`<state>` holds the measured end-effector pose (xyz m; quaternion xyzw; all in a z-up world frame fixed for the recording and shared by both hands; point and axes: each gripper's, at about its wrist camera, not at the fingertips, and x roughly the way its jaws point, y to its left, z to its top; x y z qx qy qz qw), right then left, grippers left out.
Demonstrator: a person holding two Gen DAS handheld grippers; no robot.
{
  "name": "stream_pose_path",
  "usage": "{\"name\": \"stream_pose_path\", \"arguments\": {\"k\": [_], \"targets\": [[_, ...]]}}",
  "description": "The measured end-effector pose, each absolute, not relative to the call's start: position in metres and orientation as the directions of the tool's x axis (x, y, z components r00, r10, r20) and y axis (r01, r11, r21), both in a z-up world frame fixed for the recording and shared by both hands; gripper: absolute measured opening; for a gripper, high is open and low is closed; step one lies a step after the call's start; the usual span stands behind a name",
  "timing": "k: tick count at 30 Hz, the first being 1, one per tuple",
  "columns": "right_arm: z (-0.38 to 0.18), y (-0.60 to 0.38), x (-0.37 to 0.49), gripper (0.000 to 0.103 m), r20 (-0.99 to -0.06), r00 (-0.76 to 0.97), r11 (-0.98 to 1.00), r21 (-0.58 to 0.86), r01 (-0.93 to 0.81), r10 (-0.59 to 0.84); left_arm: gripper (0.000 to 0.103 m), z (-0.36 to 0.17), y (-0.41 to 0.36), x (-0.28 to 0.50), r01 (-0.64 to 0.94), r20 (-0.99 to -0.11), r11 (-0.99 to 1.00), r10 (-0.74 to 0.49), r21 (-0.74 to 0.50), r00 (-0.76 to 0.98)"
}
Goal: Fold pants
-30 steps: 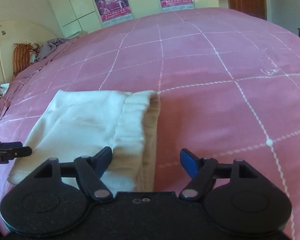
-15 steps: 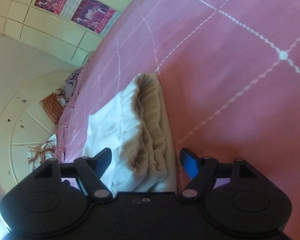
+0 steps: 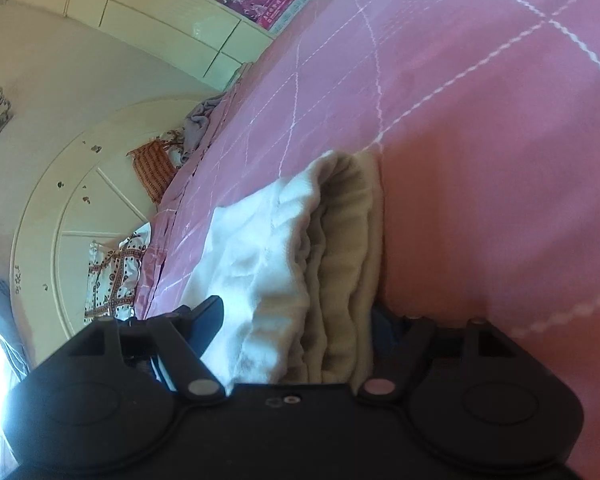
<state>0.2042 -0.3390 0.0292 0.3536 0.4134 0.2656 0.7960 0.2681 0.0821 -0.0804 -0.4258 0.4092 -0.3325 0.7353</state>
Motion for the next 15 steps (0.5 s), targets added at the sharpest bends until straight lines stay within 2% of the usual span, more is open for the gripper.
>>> {"name": "stream_pose_path", "arguments": {"k": [3, 4, 5, 10, 12, 15], "targets": [[0.031, -0.331, 0.214, 0.072, -0.469, 0.51, 0.624, 0.759, -0.184, 0.721, 0.038, -0.081, 0.073, 0.276, 0.152, -0.315, 0.42, -0.834, -0.895, 0.453], [0.032, -0.33, 0.216, 0.057, -0.472, 0.516, 0.632, 0.752, -0.188, 0.715, 0.034, -0.08, 0.071, 0.275, 0.154, -0.323, 0.434, -0.825, -0.888, 0.463], [0.031, -0.33, 0.217, 0.047, -0.485, 0.522, 0.646, 0.741, -0.18, 0.702, 0.031, -0.078, 0.069, 0.272, 0.158, -0.323, 0.439, -0.82, -0.885, 0.472], [0.049, -0.329, 0.21, 0.036, -0.458, 0.544, 0.649, 0.725, -0.229, 0.703, 0.03, -0.058, 0.072, 0.264, 0.21, -0.273, 0.42, -0.823, -0.883, 0.499], [0.063, -0.328, 0.211, 0.035, -0.413, 0.547, 0.622, 0.733, -0.275, 0.728, 0.03, -0.043, 0.071, 0.261, 0.244, -0.245, 0.415, -0.821, -0.877, 0.515], [0.079, -0.323, 0.225, 0.035, -0.406, 0.536, 0.621, 0.718, -0.315, 0.74, 0.03, -0.029, 0.084, 0.264, 0.253, -0.187, 0.384, -0.805, -0.888, 0.563]]}}
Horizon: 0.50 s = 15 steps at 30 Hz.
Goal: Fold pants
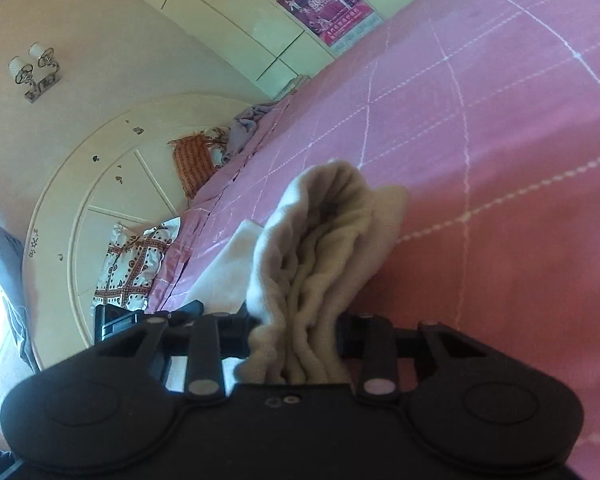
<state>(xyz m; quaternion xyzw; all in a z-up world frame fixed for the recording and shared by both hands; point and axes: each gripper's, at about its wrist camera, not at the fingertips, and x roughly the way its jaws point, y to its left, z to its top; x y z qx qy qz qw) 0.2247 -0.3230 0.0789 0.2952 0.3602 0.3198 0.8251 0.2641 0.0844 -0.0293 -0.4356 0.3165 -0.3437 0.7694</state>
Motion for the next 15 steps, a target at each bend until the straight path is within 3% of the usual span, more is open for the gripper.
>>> {"name": "stream_pose_path", "arguments": {"k": [4, 10, 15], "targets": [[0.092, -0.315, 0.259, 0.034, -0.404, 0.524, 0.621, 0.704, -0.345, 0.75, 0.03, -0.02, 0.107, 0.294, 0.247, -0.146, 0.364, -0.776, -0.898, 0.613], [0.098, -0.305, 0.336, 0.034, -0.445, 0.52, 0.65, 0.686, -0.326, 0.73, 0.03, -0.016, 0.109, 0.371, 0.215, -0.253, 0.465, -0.749, -0.859, 0.612], [0.072, -0.303, 0.386, 0.034, -0.489, 0.533, 0.679, 0.692, -0.245, 0.69, 0.03, -0.037, 0.1, 0.434, 0.158, -0.377, 0.553, -0.723, -0.818, 0.58]]}}
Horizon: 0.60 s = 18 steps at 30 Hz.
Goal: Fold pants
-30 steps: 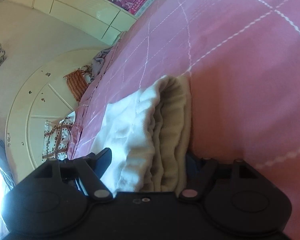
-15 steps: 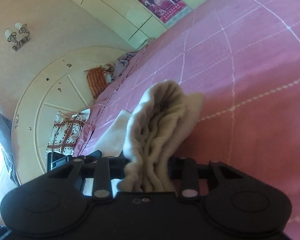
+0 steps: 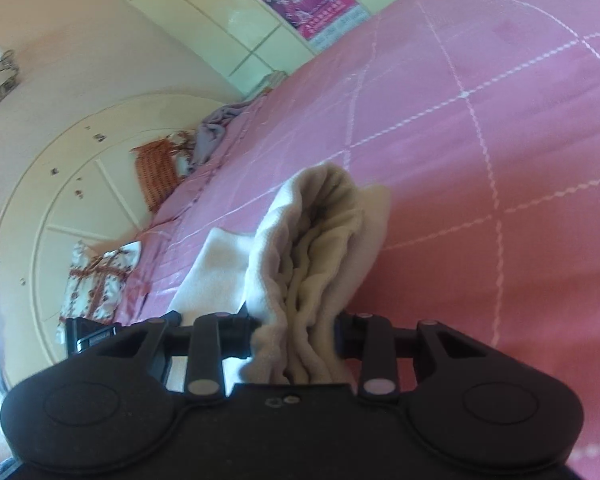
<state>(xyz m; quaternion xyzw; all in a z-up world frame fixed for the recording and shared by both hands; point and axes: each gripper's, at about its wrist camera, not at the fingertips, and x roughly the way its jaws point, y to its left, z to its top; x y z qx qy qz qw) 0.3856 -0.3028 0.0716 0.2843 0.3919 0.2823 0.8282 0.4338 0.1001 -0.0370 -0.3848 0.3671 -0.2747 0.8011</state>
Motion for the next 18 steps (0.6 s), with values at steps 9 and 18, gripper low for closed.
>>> {"name": "stream_pose_path", "arguments": {"k": [9, 18], "targets": [[0.02, -0.314, 0.382, 0.041, -0.489, 0.548, 0.671, 0.716, -0.192, 0.679, 0.031, -0.041, 0.092, 0.426, 0.183, -0.403, 0.6, -0.703, -0.779, 0.586], [0.068, -0.324, 0.324, 0.058, -0.574, 0.619, 0.812, 0.55, -0.194, 0.536, 0.043, 0.016, 0.104, 0.35, 0.166, -0.437, 0.725, -0.563, -0.668, 0.701]]}}
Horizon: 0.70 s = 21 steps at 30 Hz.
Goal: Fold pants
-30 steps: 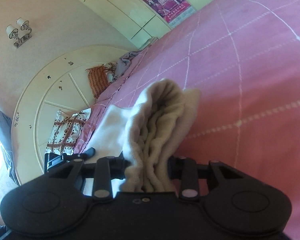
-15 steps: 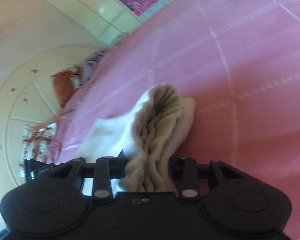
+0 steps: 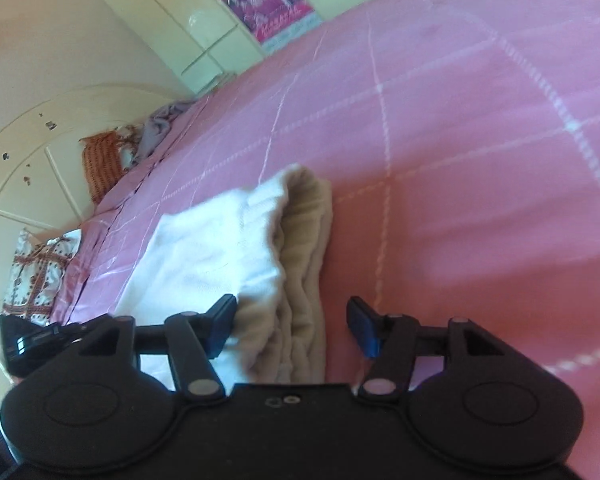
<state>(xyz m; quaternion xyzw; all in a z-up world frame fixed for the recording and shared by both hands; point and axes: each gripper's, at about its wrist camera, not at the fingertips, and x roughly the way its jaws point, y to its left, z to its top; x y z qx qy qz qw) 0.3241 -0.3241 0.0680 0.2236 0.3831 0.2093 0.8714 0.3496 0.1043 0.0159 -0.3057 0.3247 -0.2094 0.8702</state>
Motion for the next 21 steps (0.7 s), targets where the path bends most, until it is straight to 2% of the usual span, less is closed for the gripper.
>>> {"name": "stream_pose_path", "arguments": {"k": [1, 3, 4, 5, 7, 11, 12, 14, 16, 21], "targets": [[0.078, -0.322, 0.313, 0.058, -0.552, 0.639, 0.815, 0.535, -0.222, 0.536, 0.043, 0.022, 0.098, 0.346, 0.176, -0.448, 0.74, -0.559, -0.649, 0.697], [0.088, -0.313, 0.301, 0.058, -0.529, 0.643, 0.807, 0.528, -0.262, 0.555, 0.043, 0.025, 0.087, 0.348, 0.176, -0.526, 0.795, -0.531, -0.58, 0.664], [0.088, -0.306, 0.3, 0.057, -0.545, 0.635, 0.818, 0.511, -0.265, 0.547, 0.043, 0.022, 0.08, 0.348, 0.172, -0.567, 0.826, -0.504, -0.536, 0.652], [0.082, -0.297, 0.303, 0.058, -0.6, 0.62, 0.85, 0.469, -0.241, 0.507, 0.043, 0.023, 0.077, 0.347, 0.175, -0.573, 0.842, -0.485, -0.511, 0.661], [0.068, -0.284, 0.309, 0.066, -0.701, 0.575, 0.901, 0.397, -0.177, 0.422, 0.043, 0.032, 0.077, 0.346, 0.143, -0.587, 0.853, -0.457, -0.502, 0.668], [0.074, -0.295, 0.285, 0.066, -0.665, 0.622, 0.888, 0.447, -0.11, 0.413, 0.051, 0.063, 0.068, 0.311, 0.172, -0.623, 0.926, -0.355, -0.335, 0.697], [0.08, -0.293, 0.271, 0.067, -0.653, 0.643, 0.896, 0.425, -0.127, 0.401, 0.055, 0.071, 0.064, 0.299, 0.179, -0.62, 0.94, -0.328, -0.292, 0.712], [0.094, -0.289, 0.241, 0.068, -0.631, 0.679, 0.915, 0.368, -0.164, 0.376, 0.068, 0.086, 0.059, 0.273, 0.18, -0.599, 0.953, -0.294, -0.243, 0.745], [0.103, -0.286, 0.206, 0.072, -0.61, 0.696, 0.92, 0.327, -0.215, 0.379, 0.072, 0.1, 0.057, 0.242, 0.168, -0.569, 0.965, -0.256, -0.203, 0.781], [0.119, -0.282, 0.133, 0.073, -0.58, 0.726, 0.929, 0.262, -0.262, 0.369, 0.079, 0.112, 0.057, 0.166, 0.132, -0.514, 0.98, -0.19, -0.147, 0.836]]}}
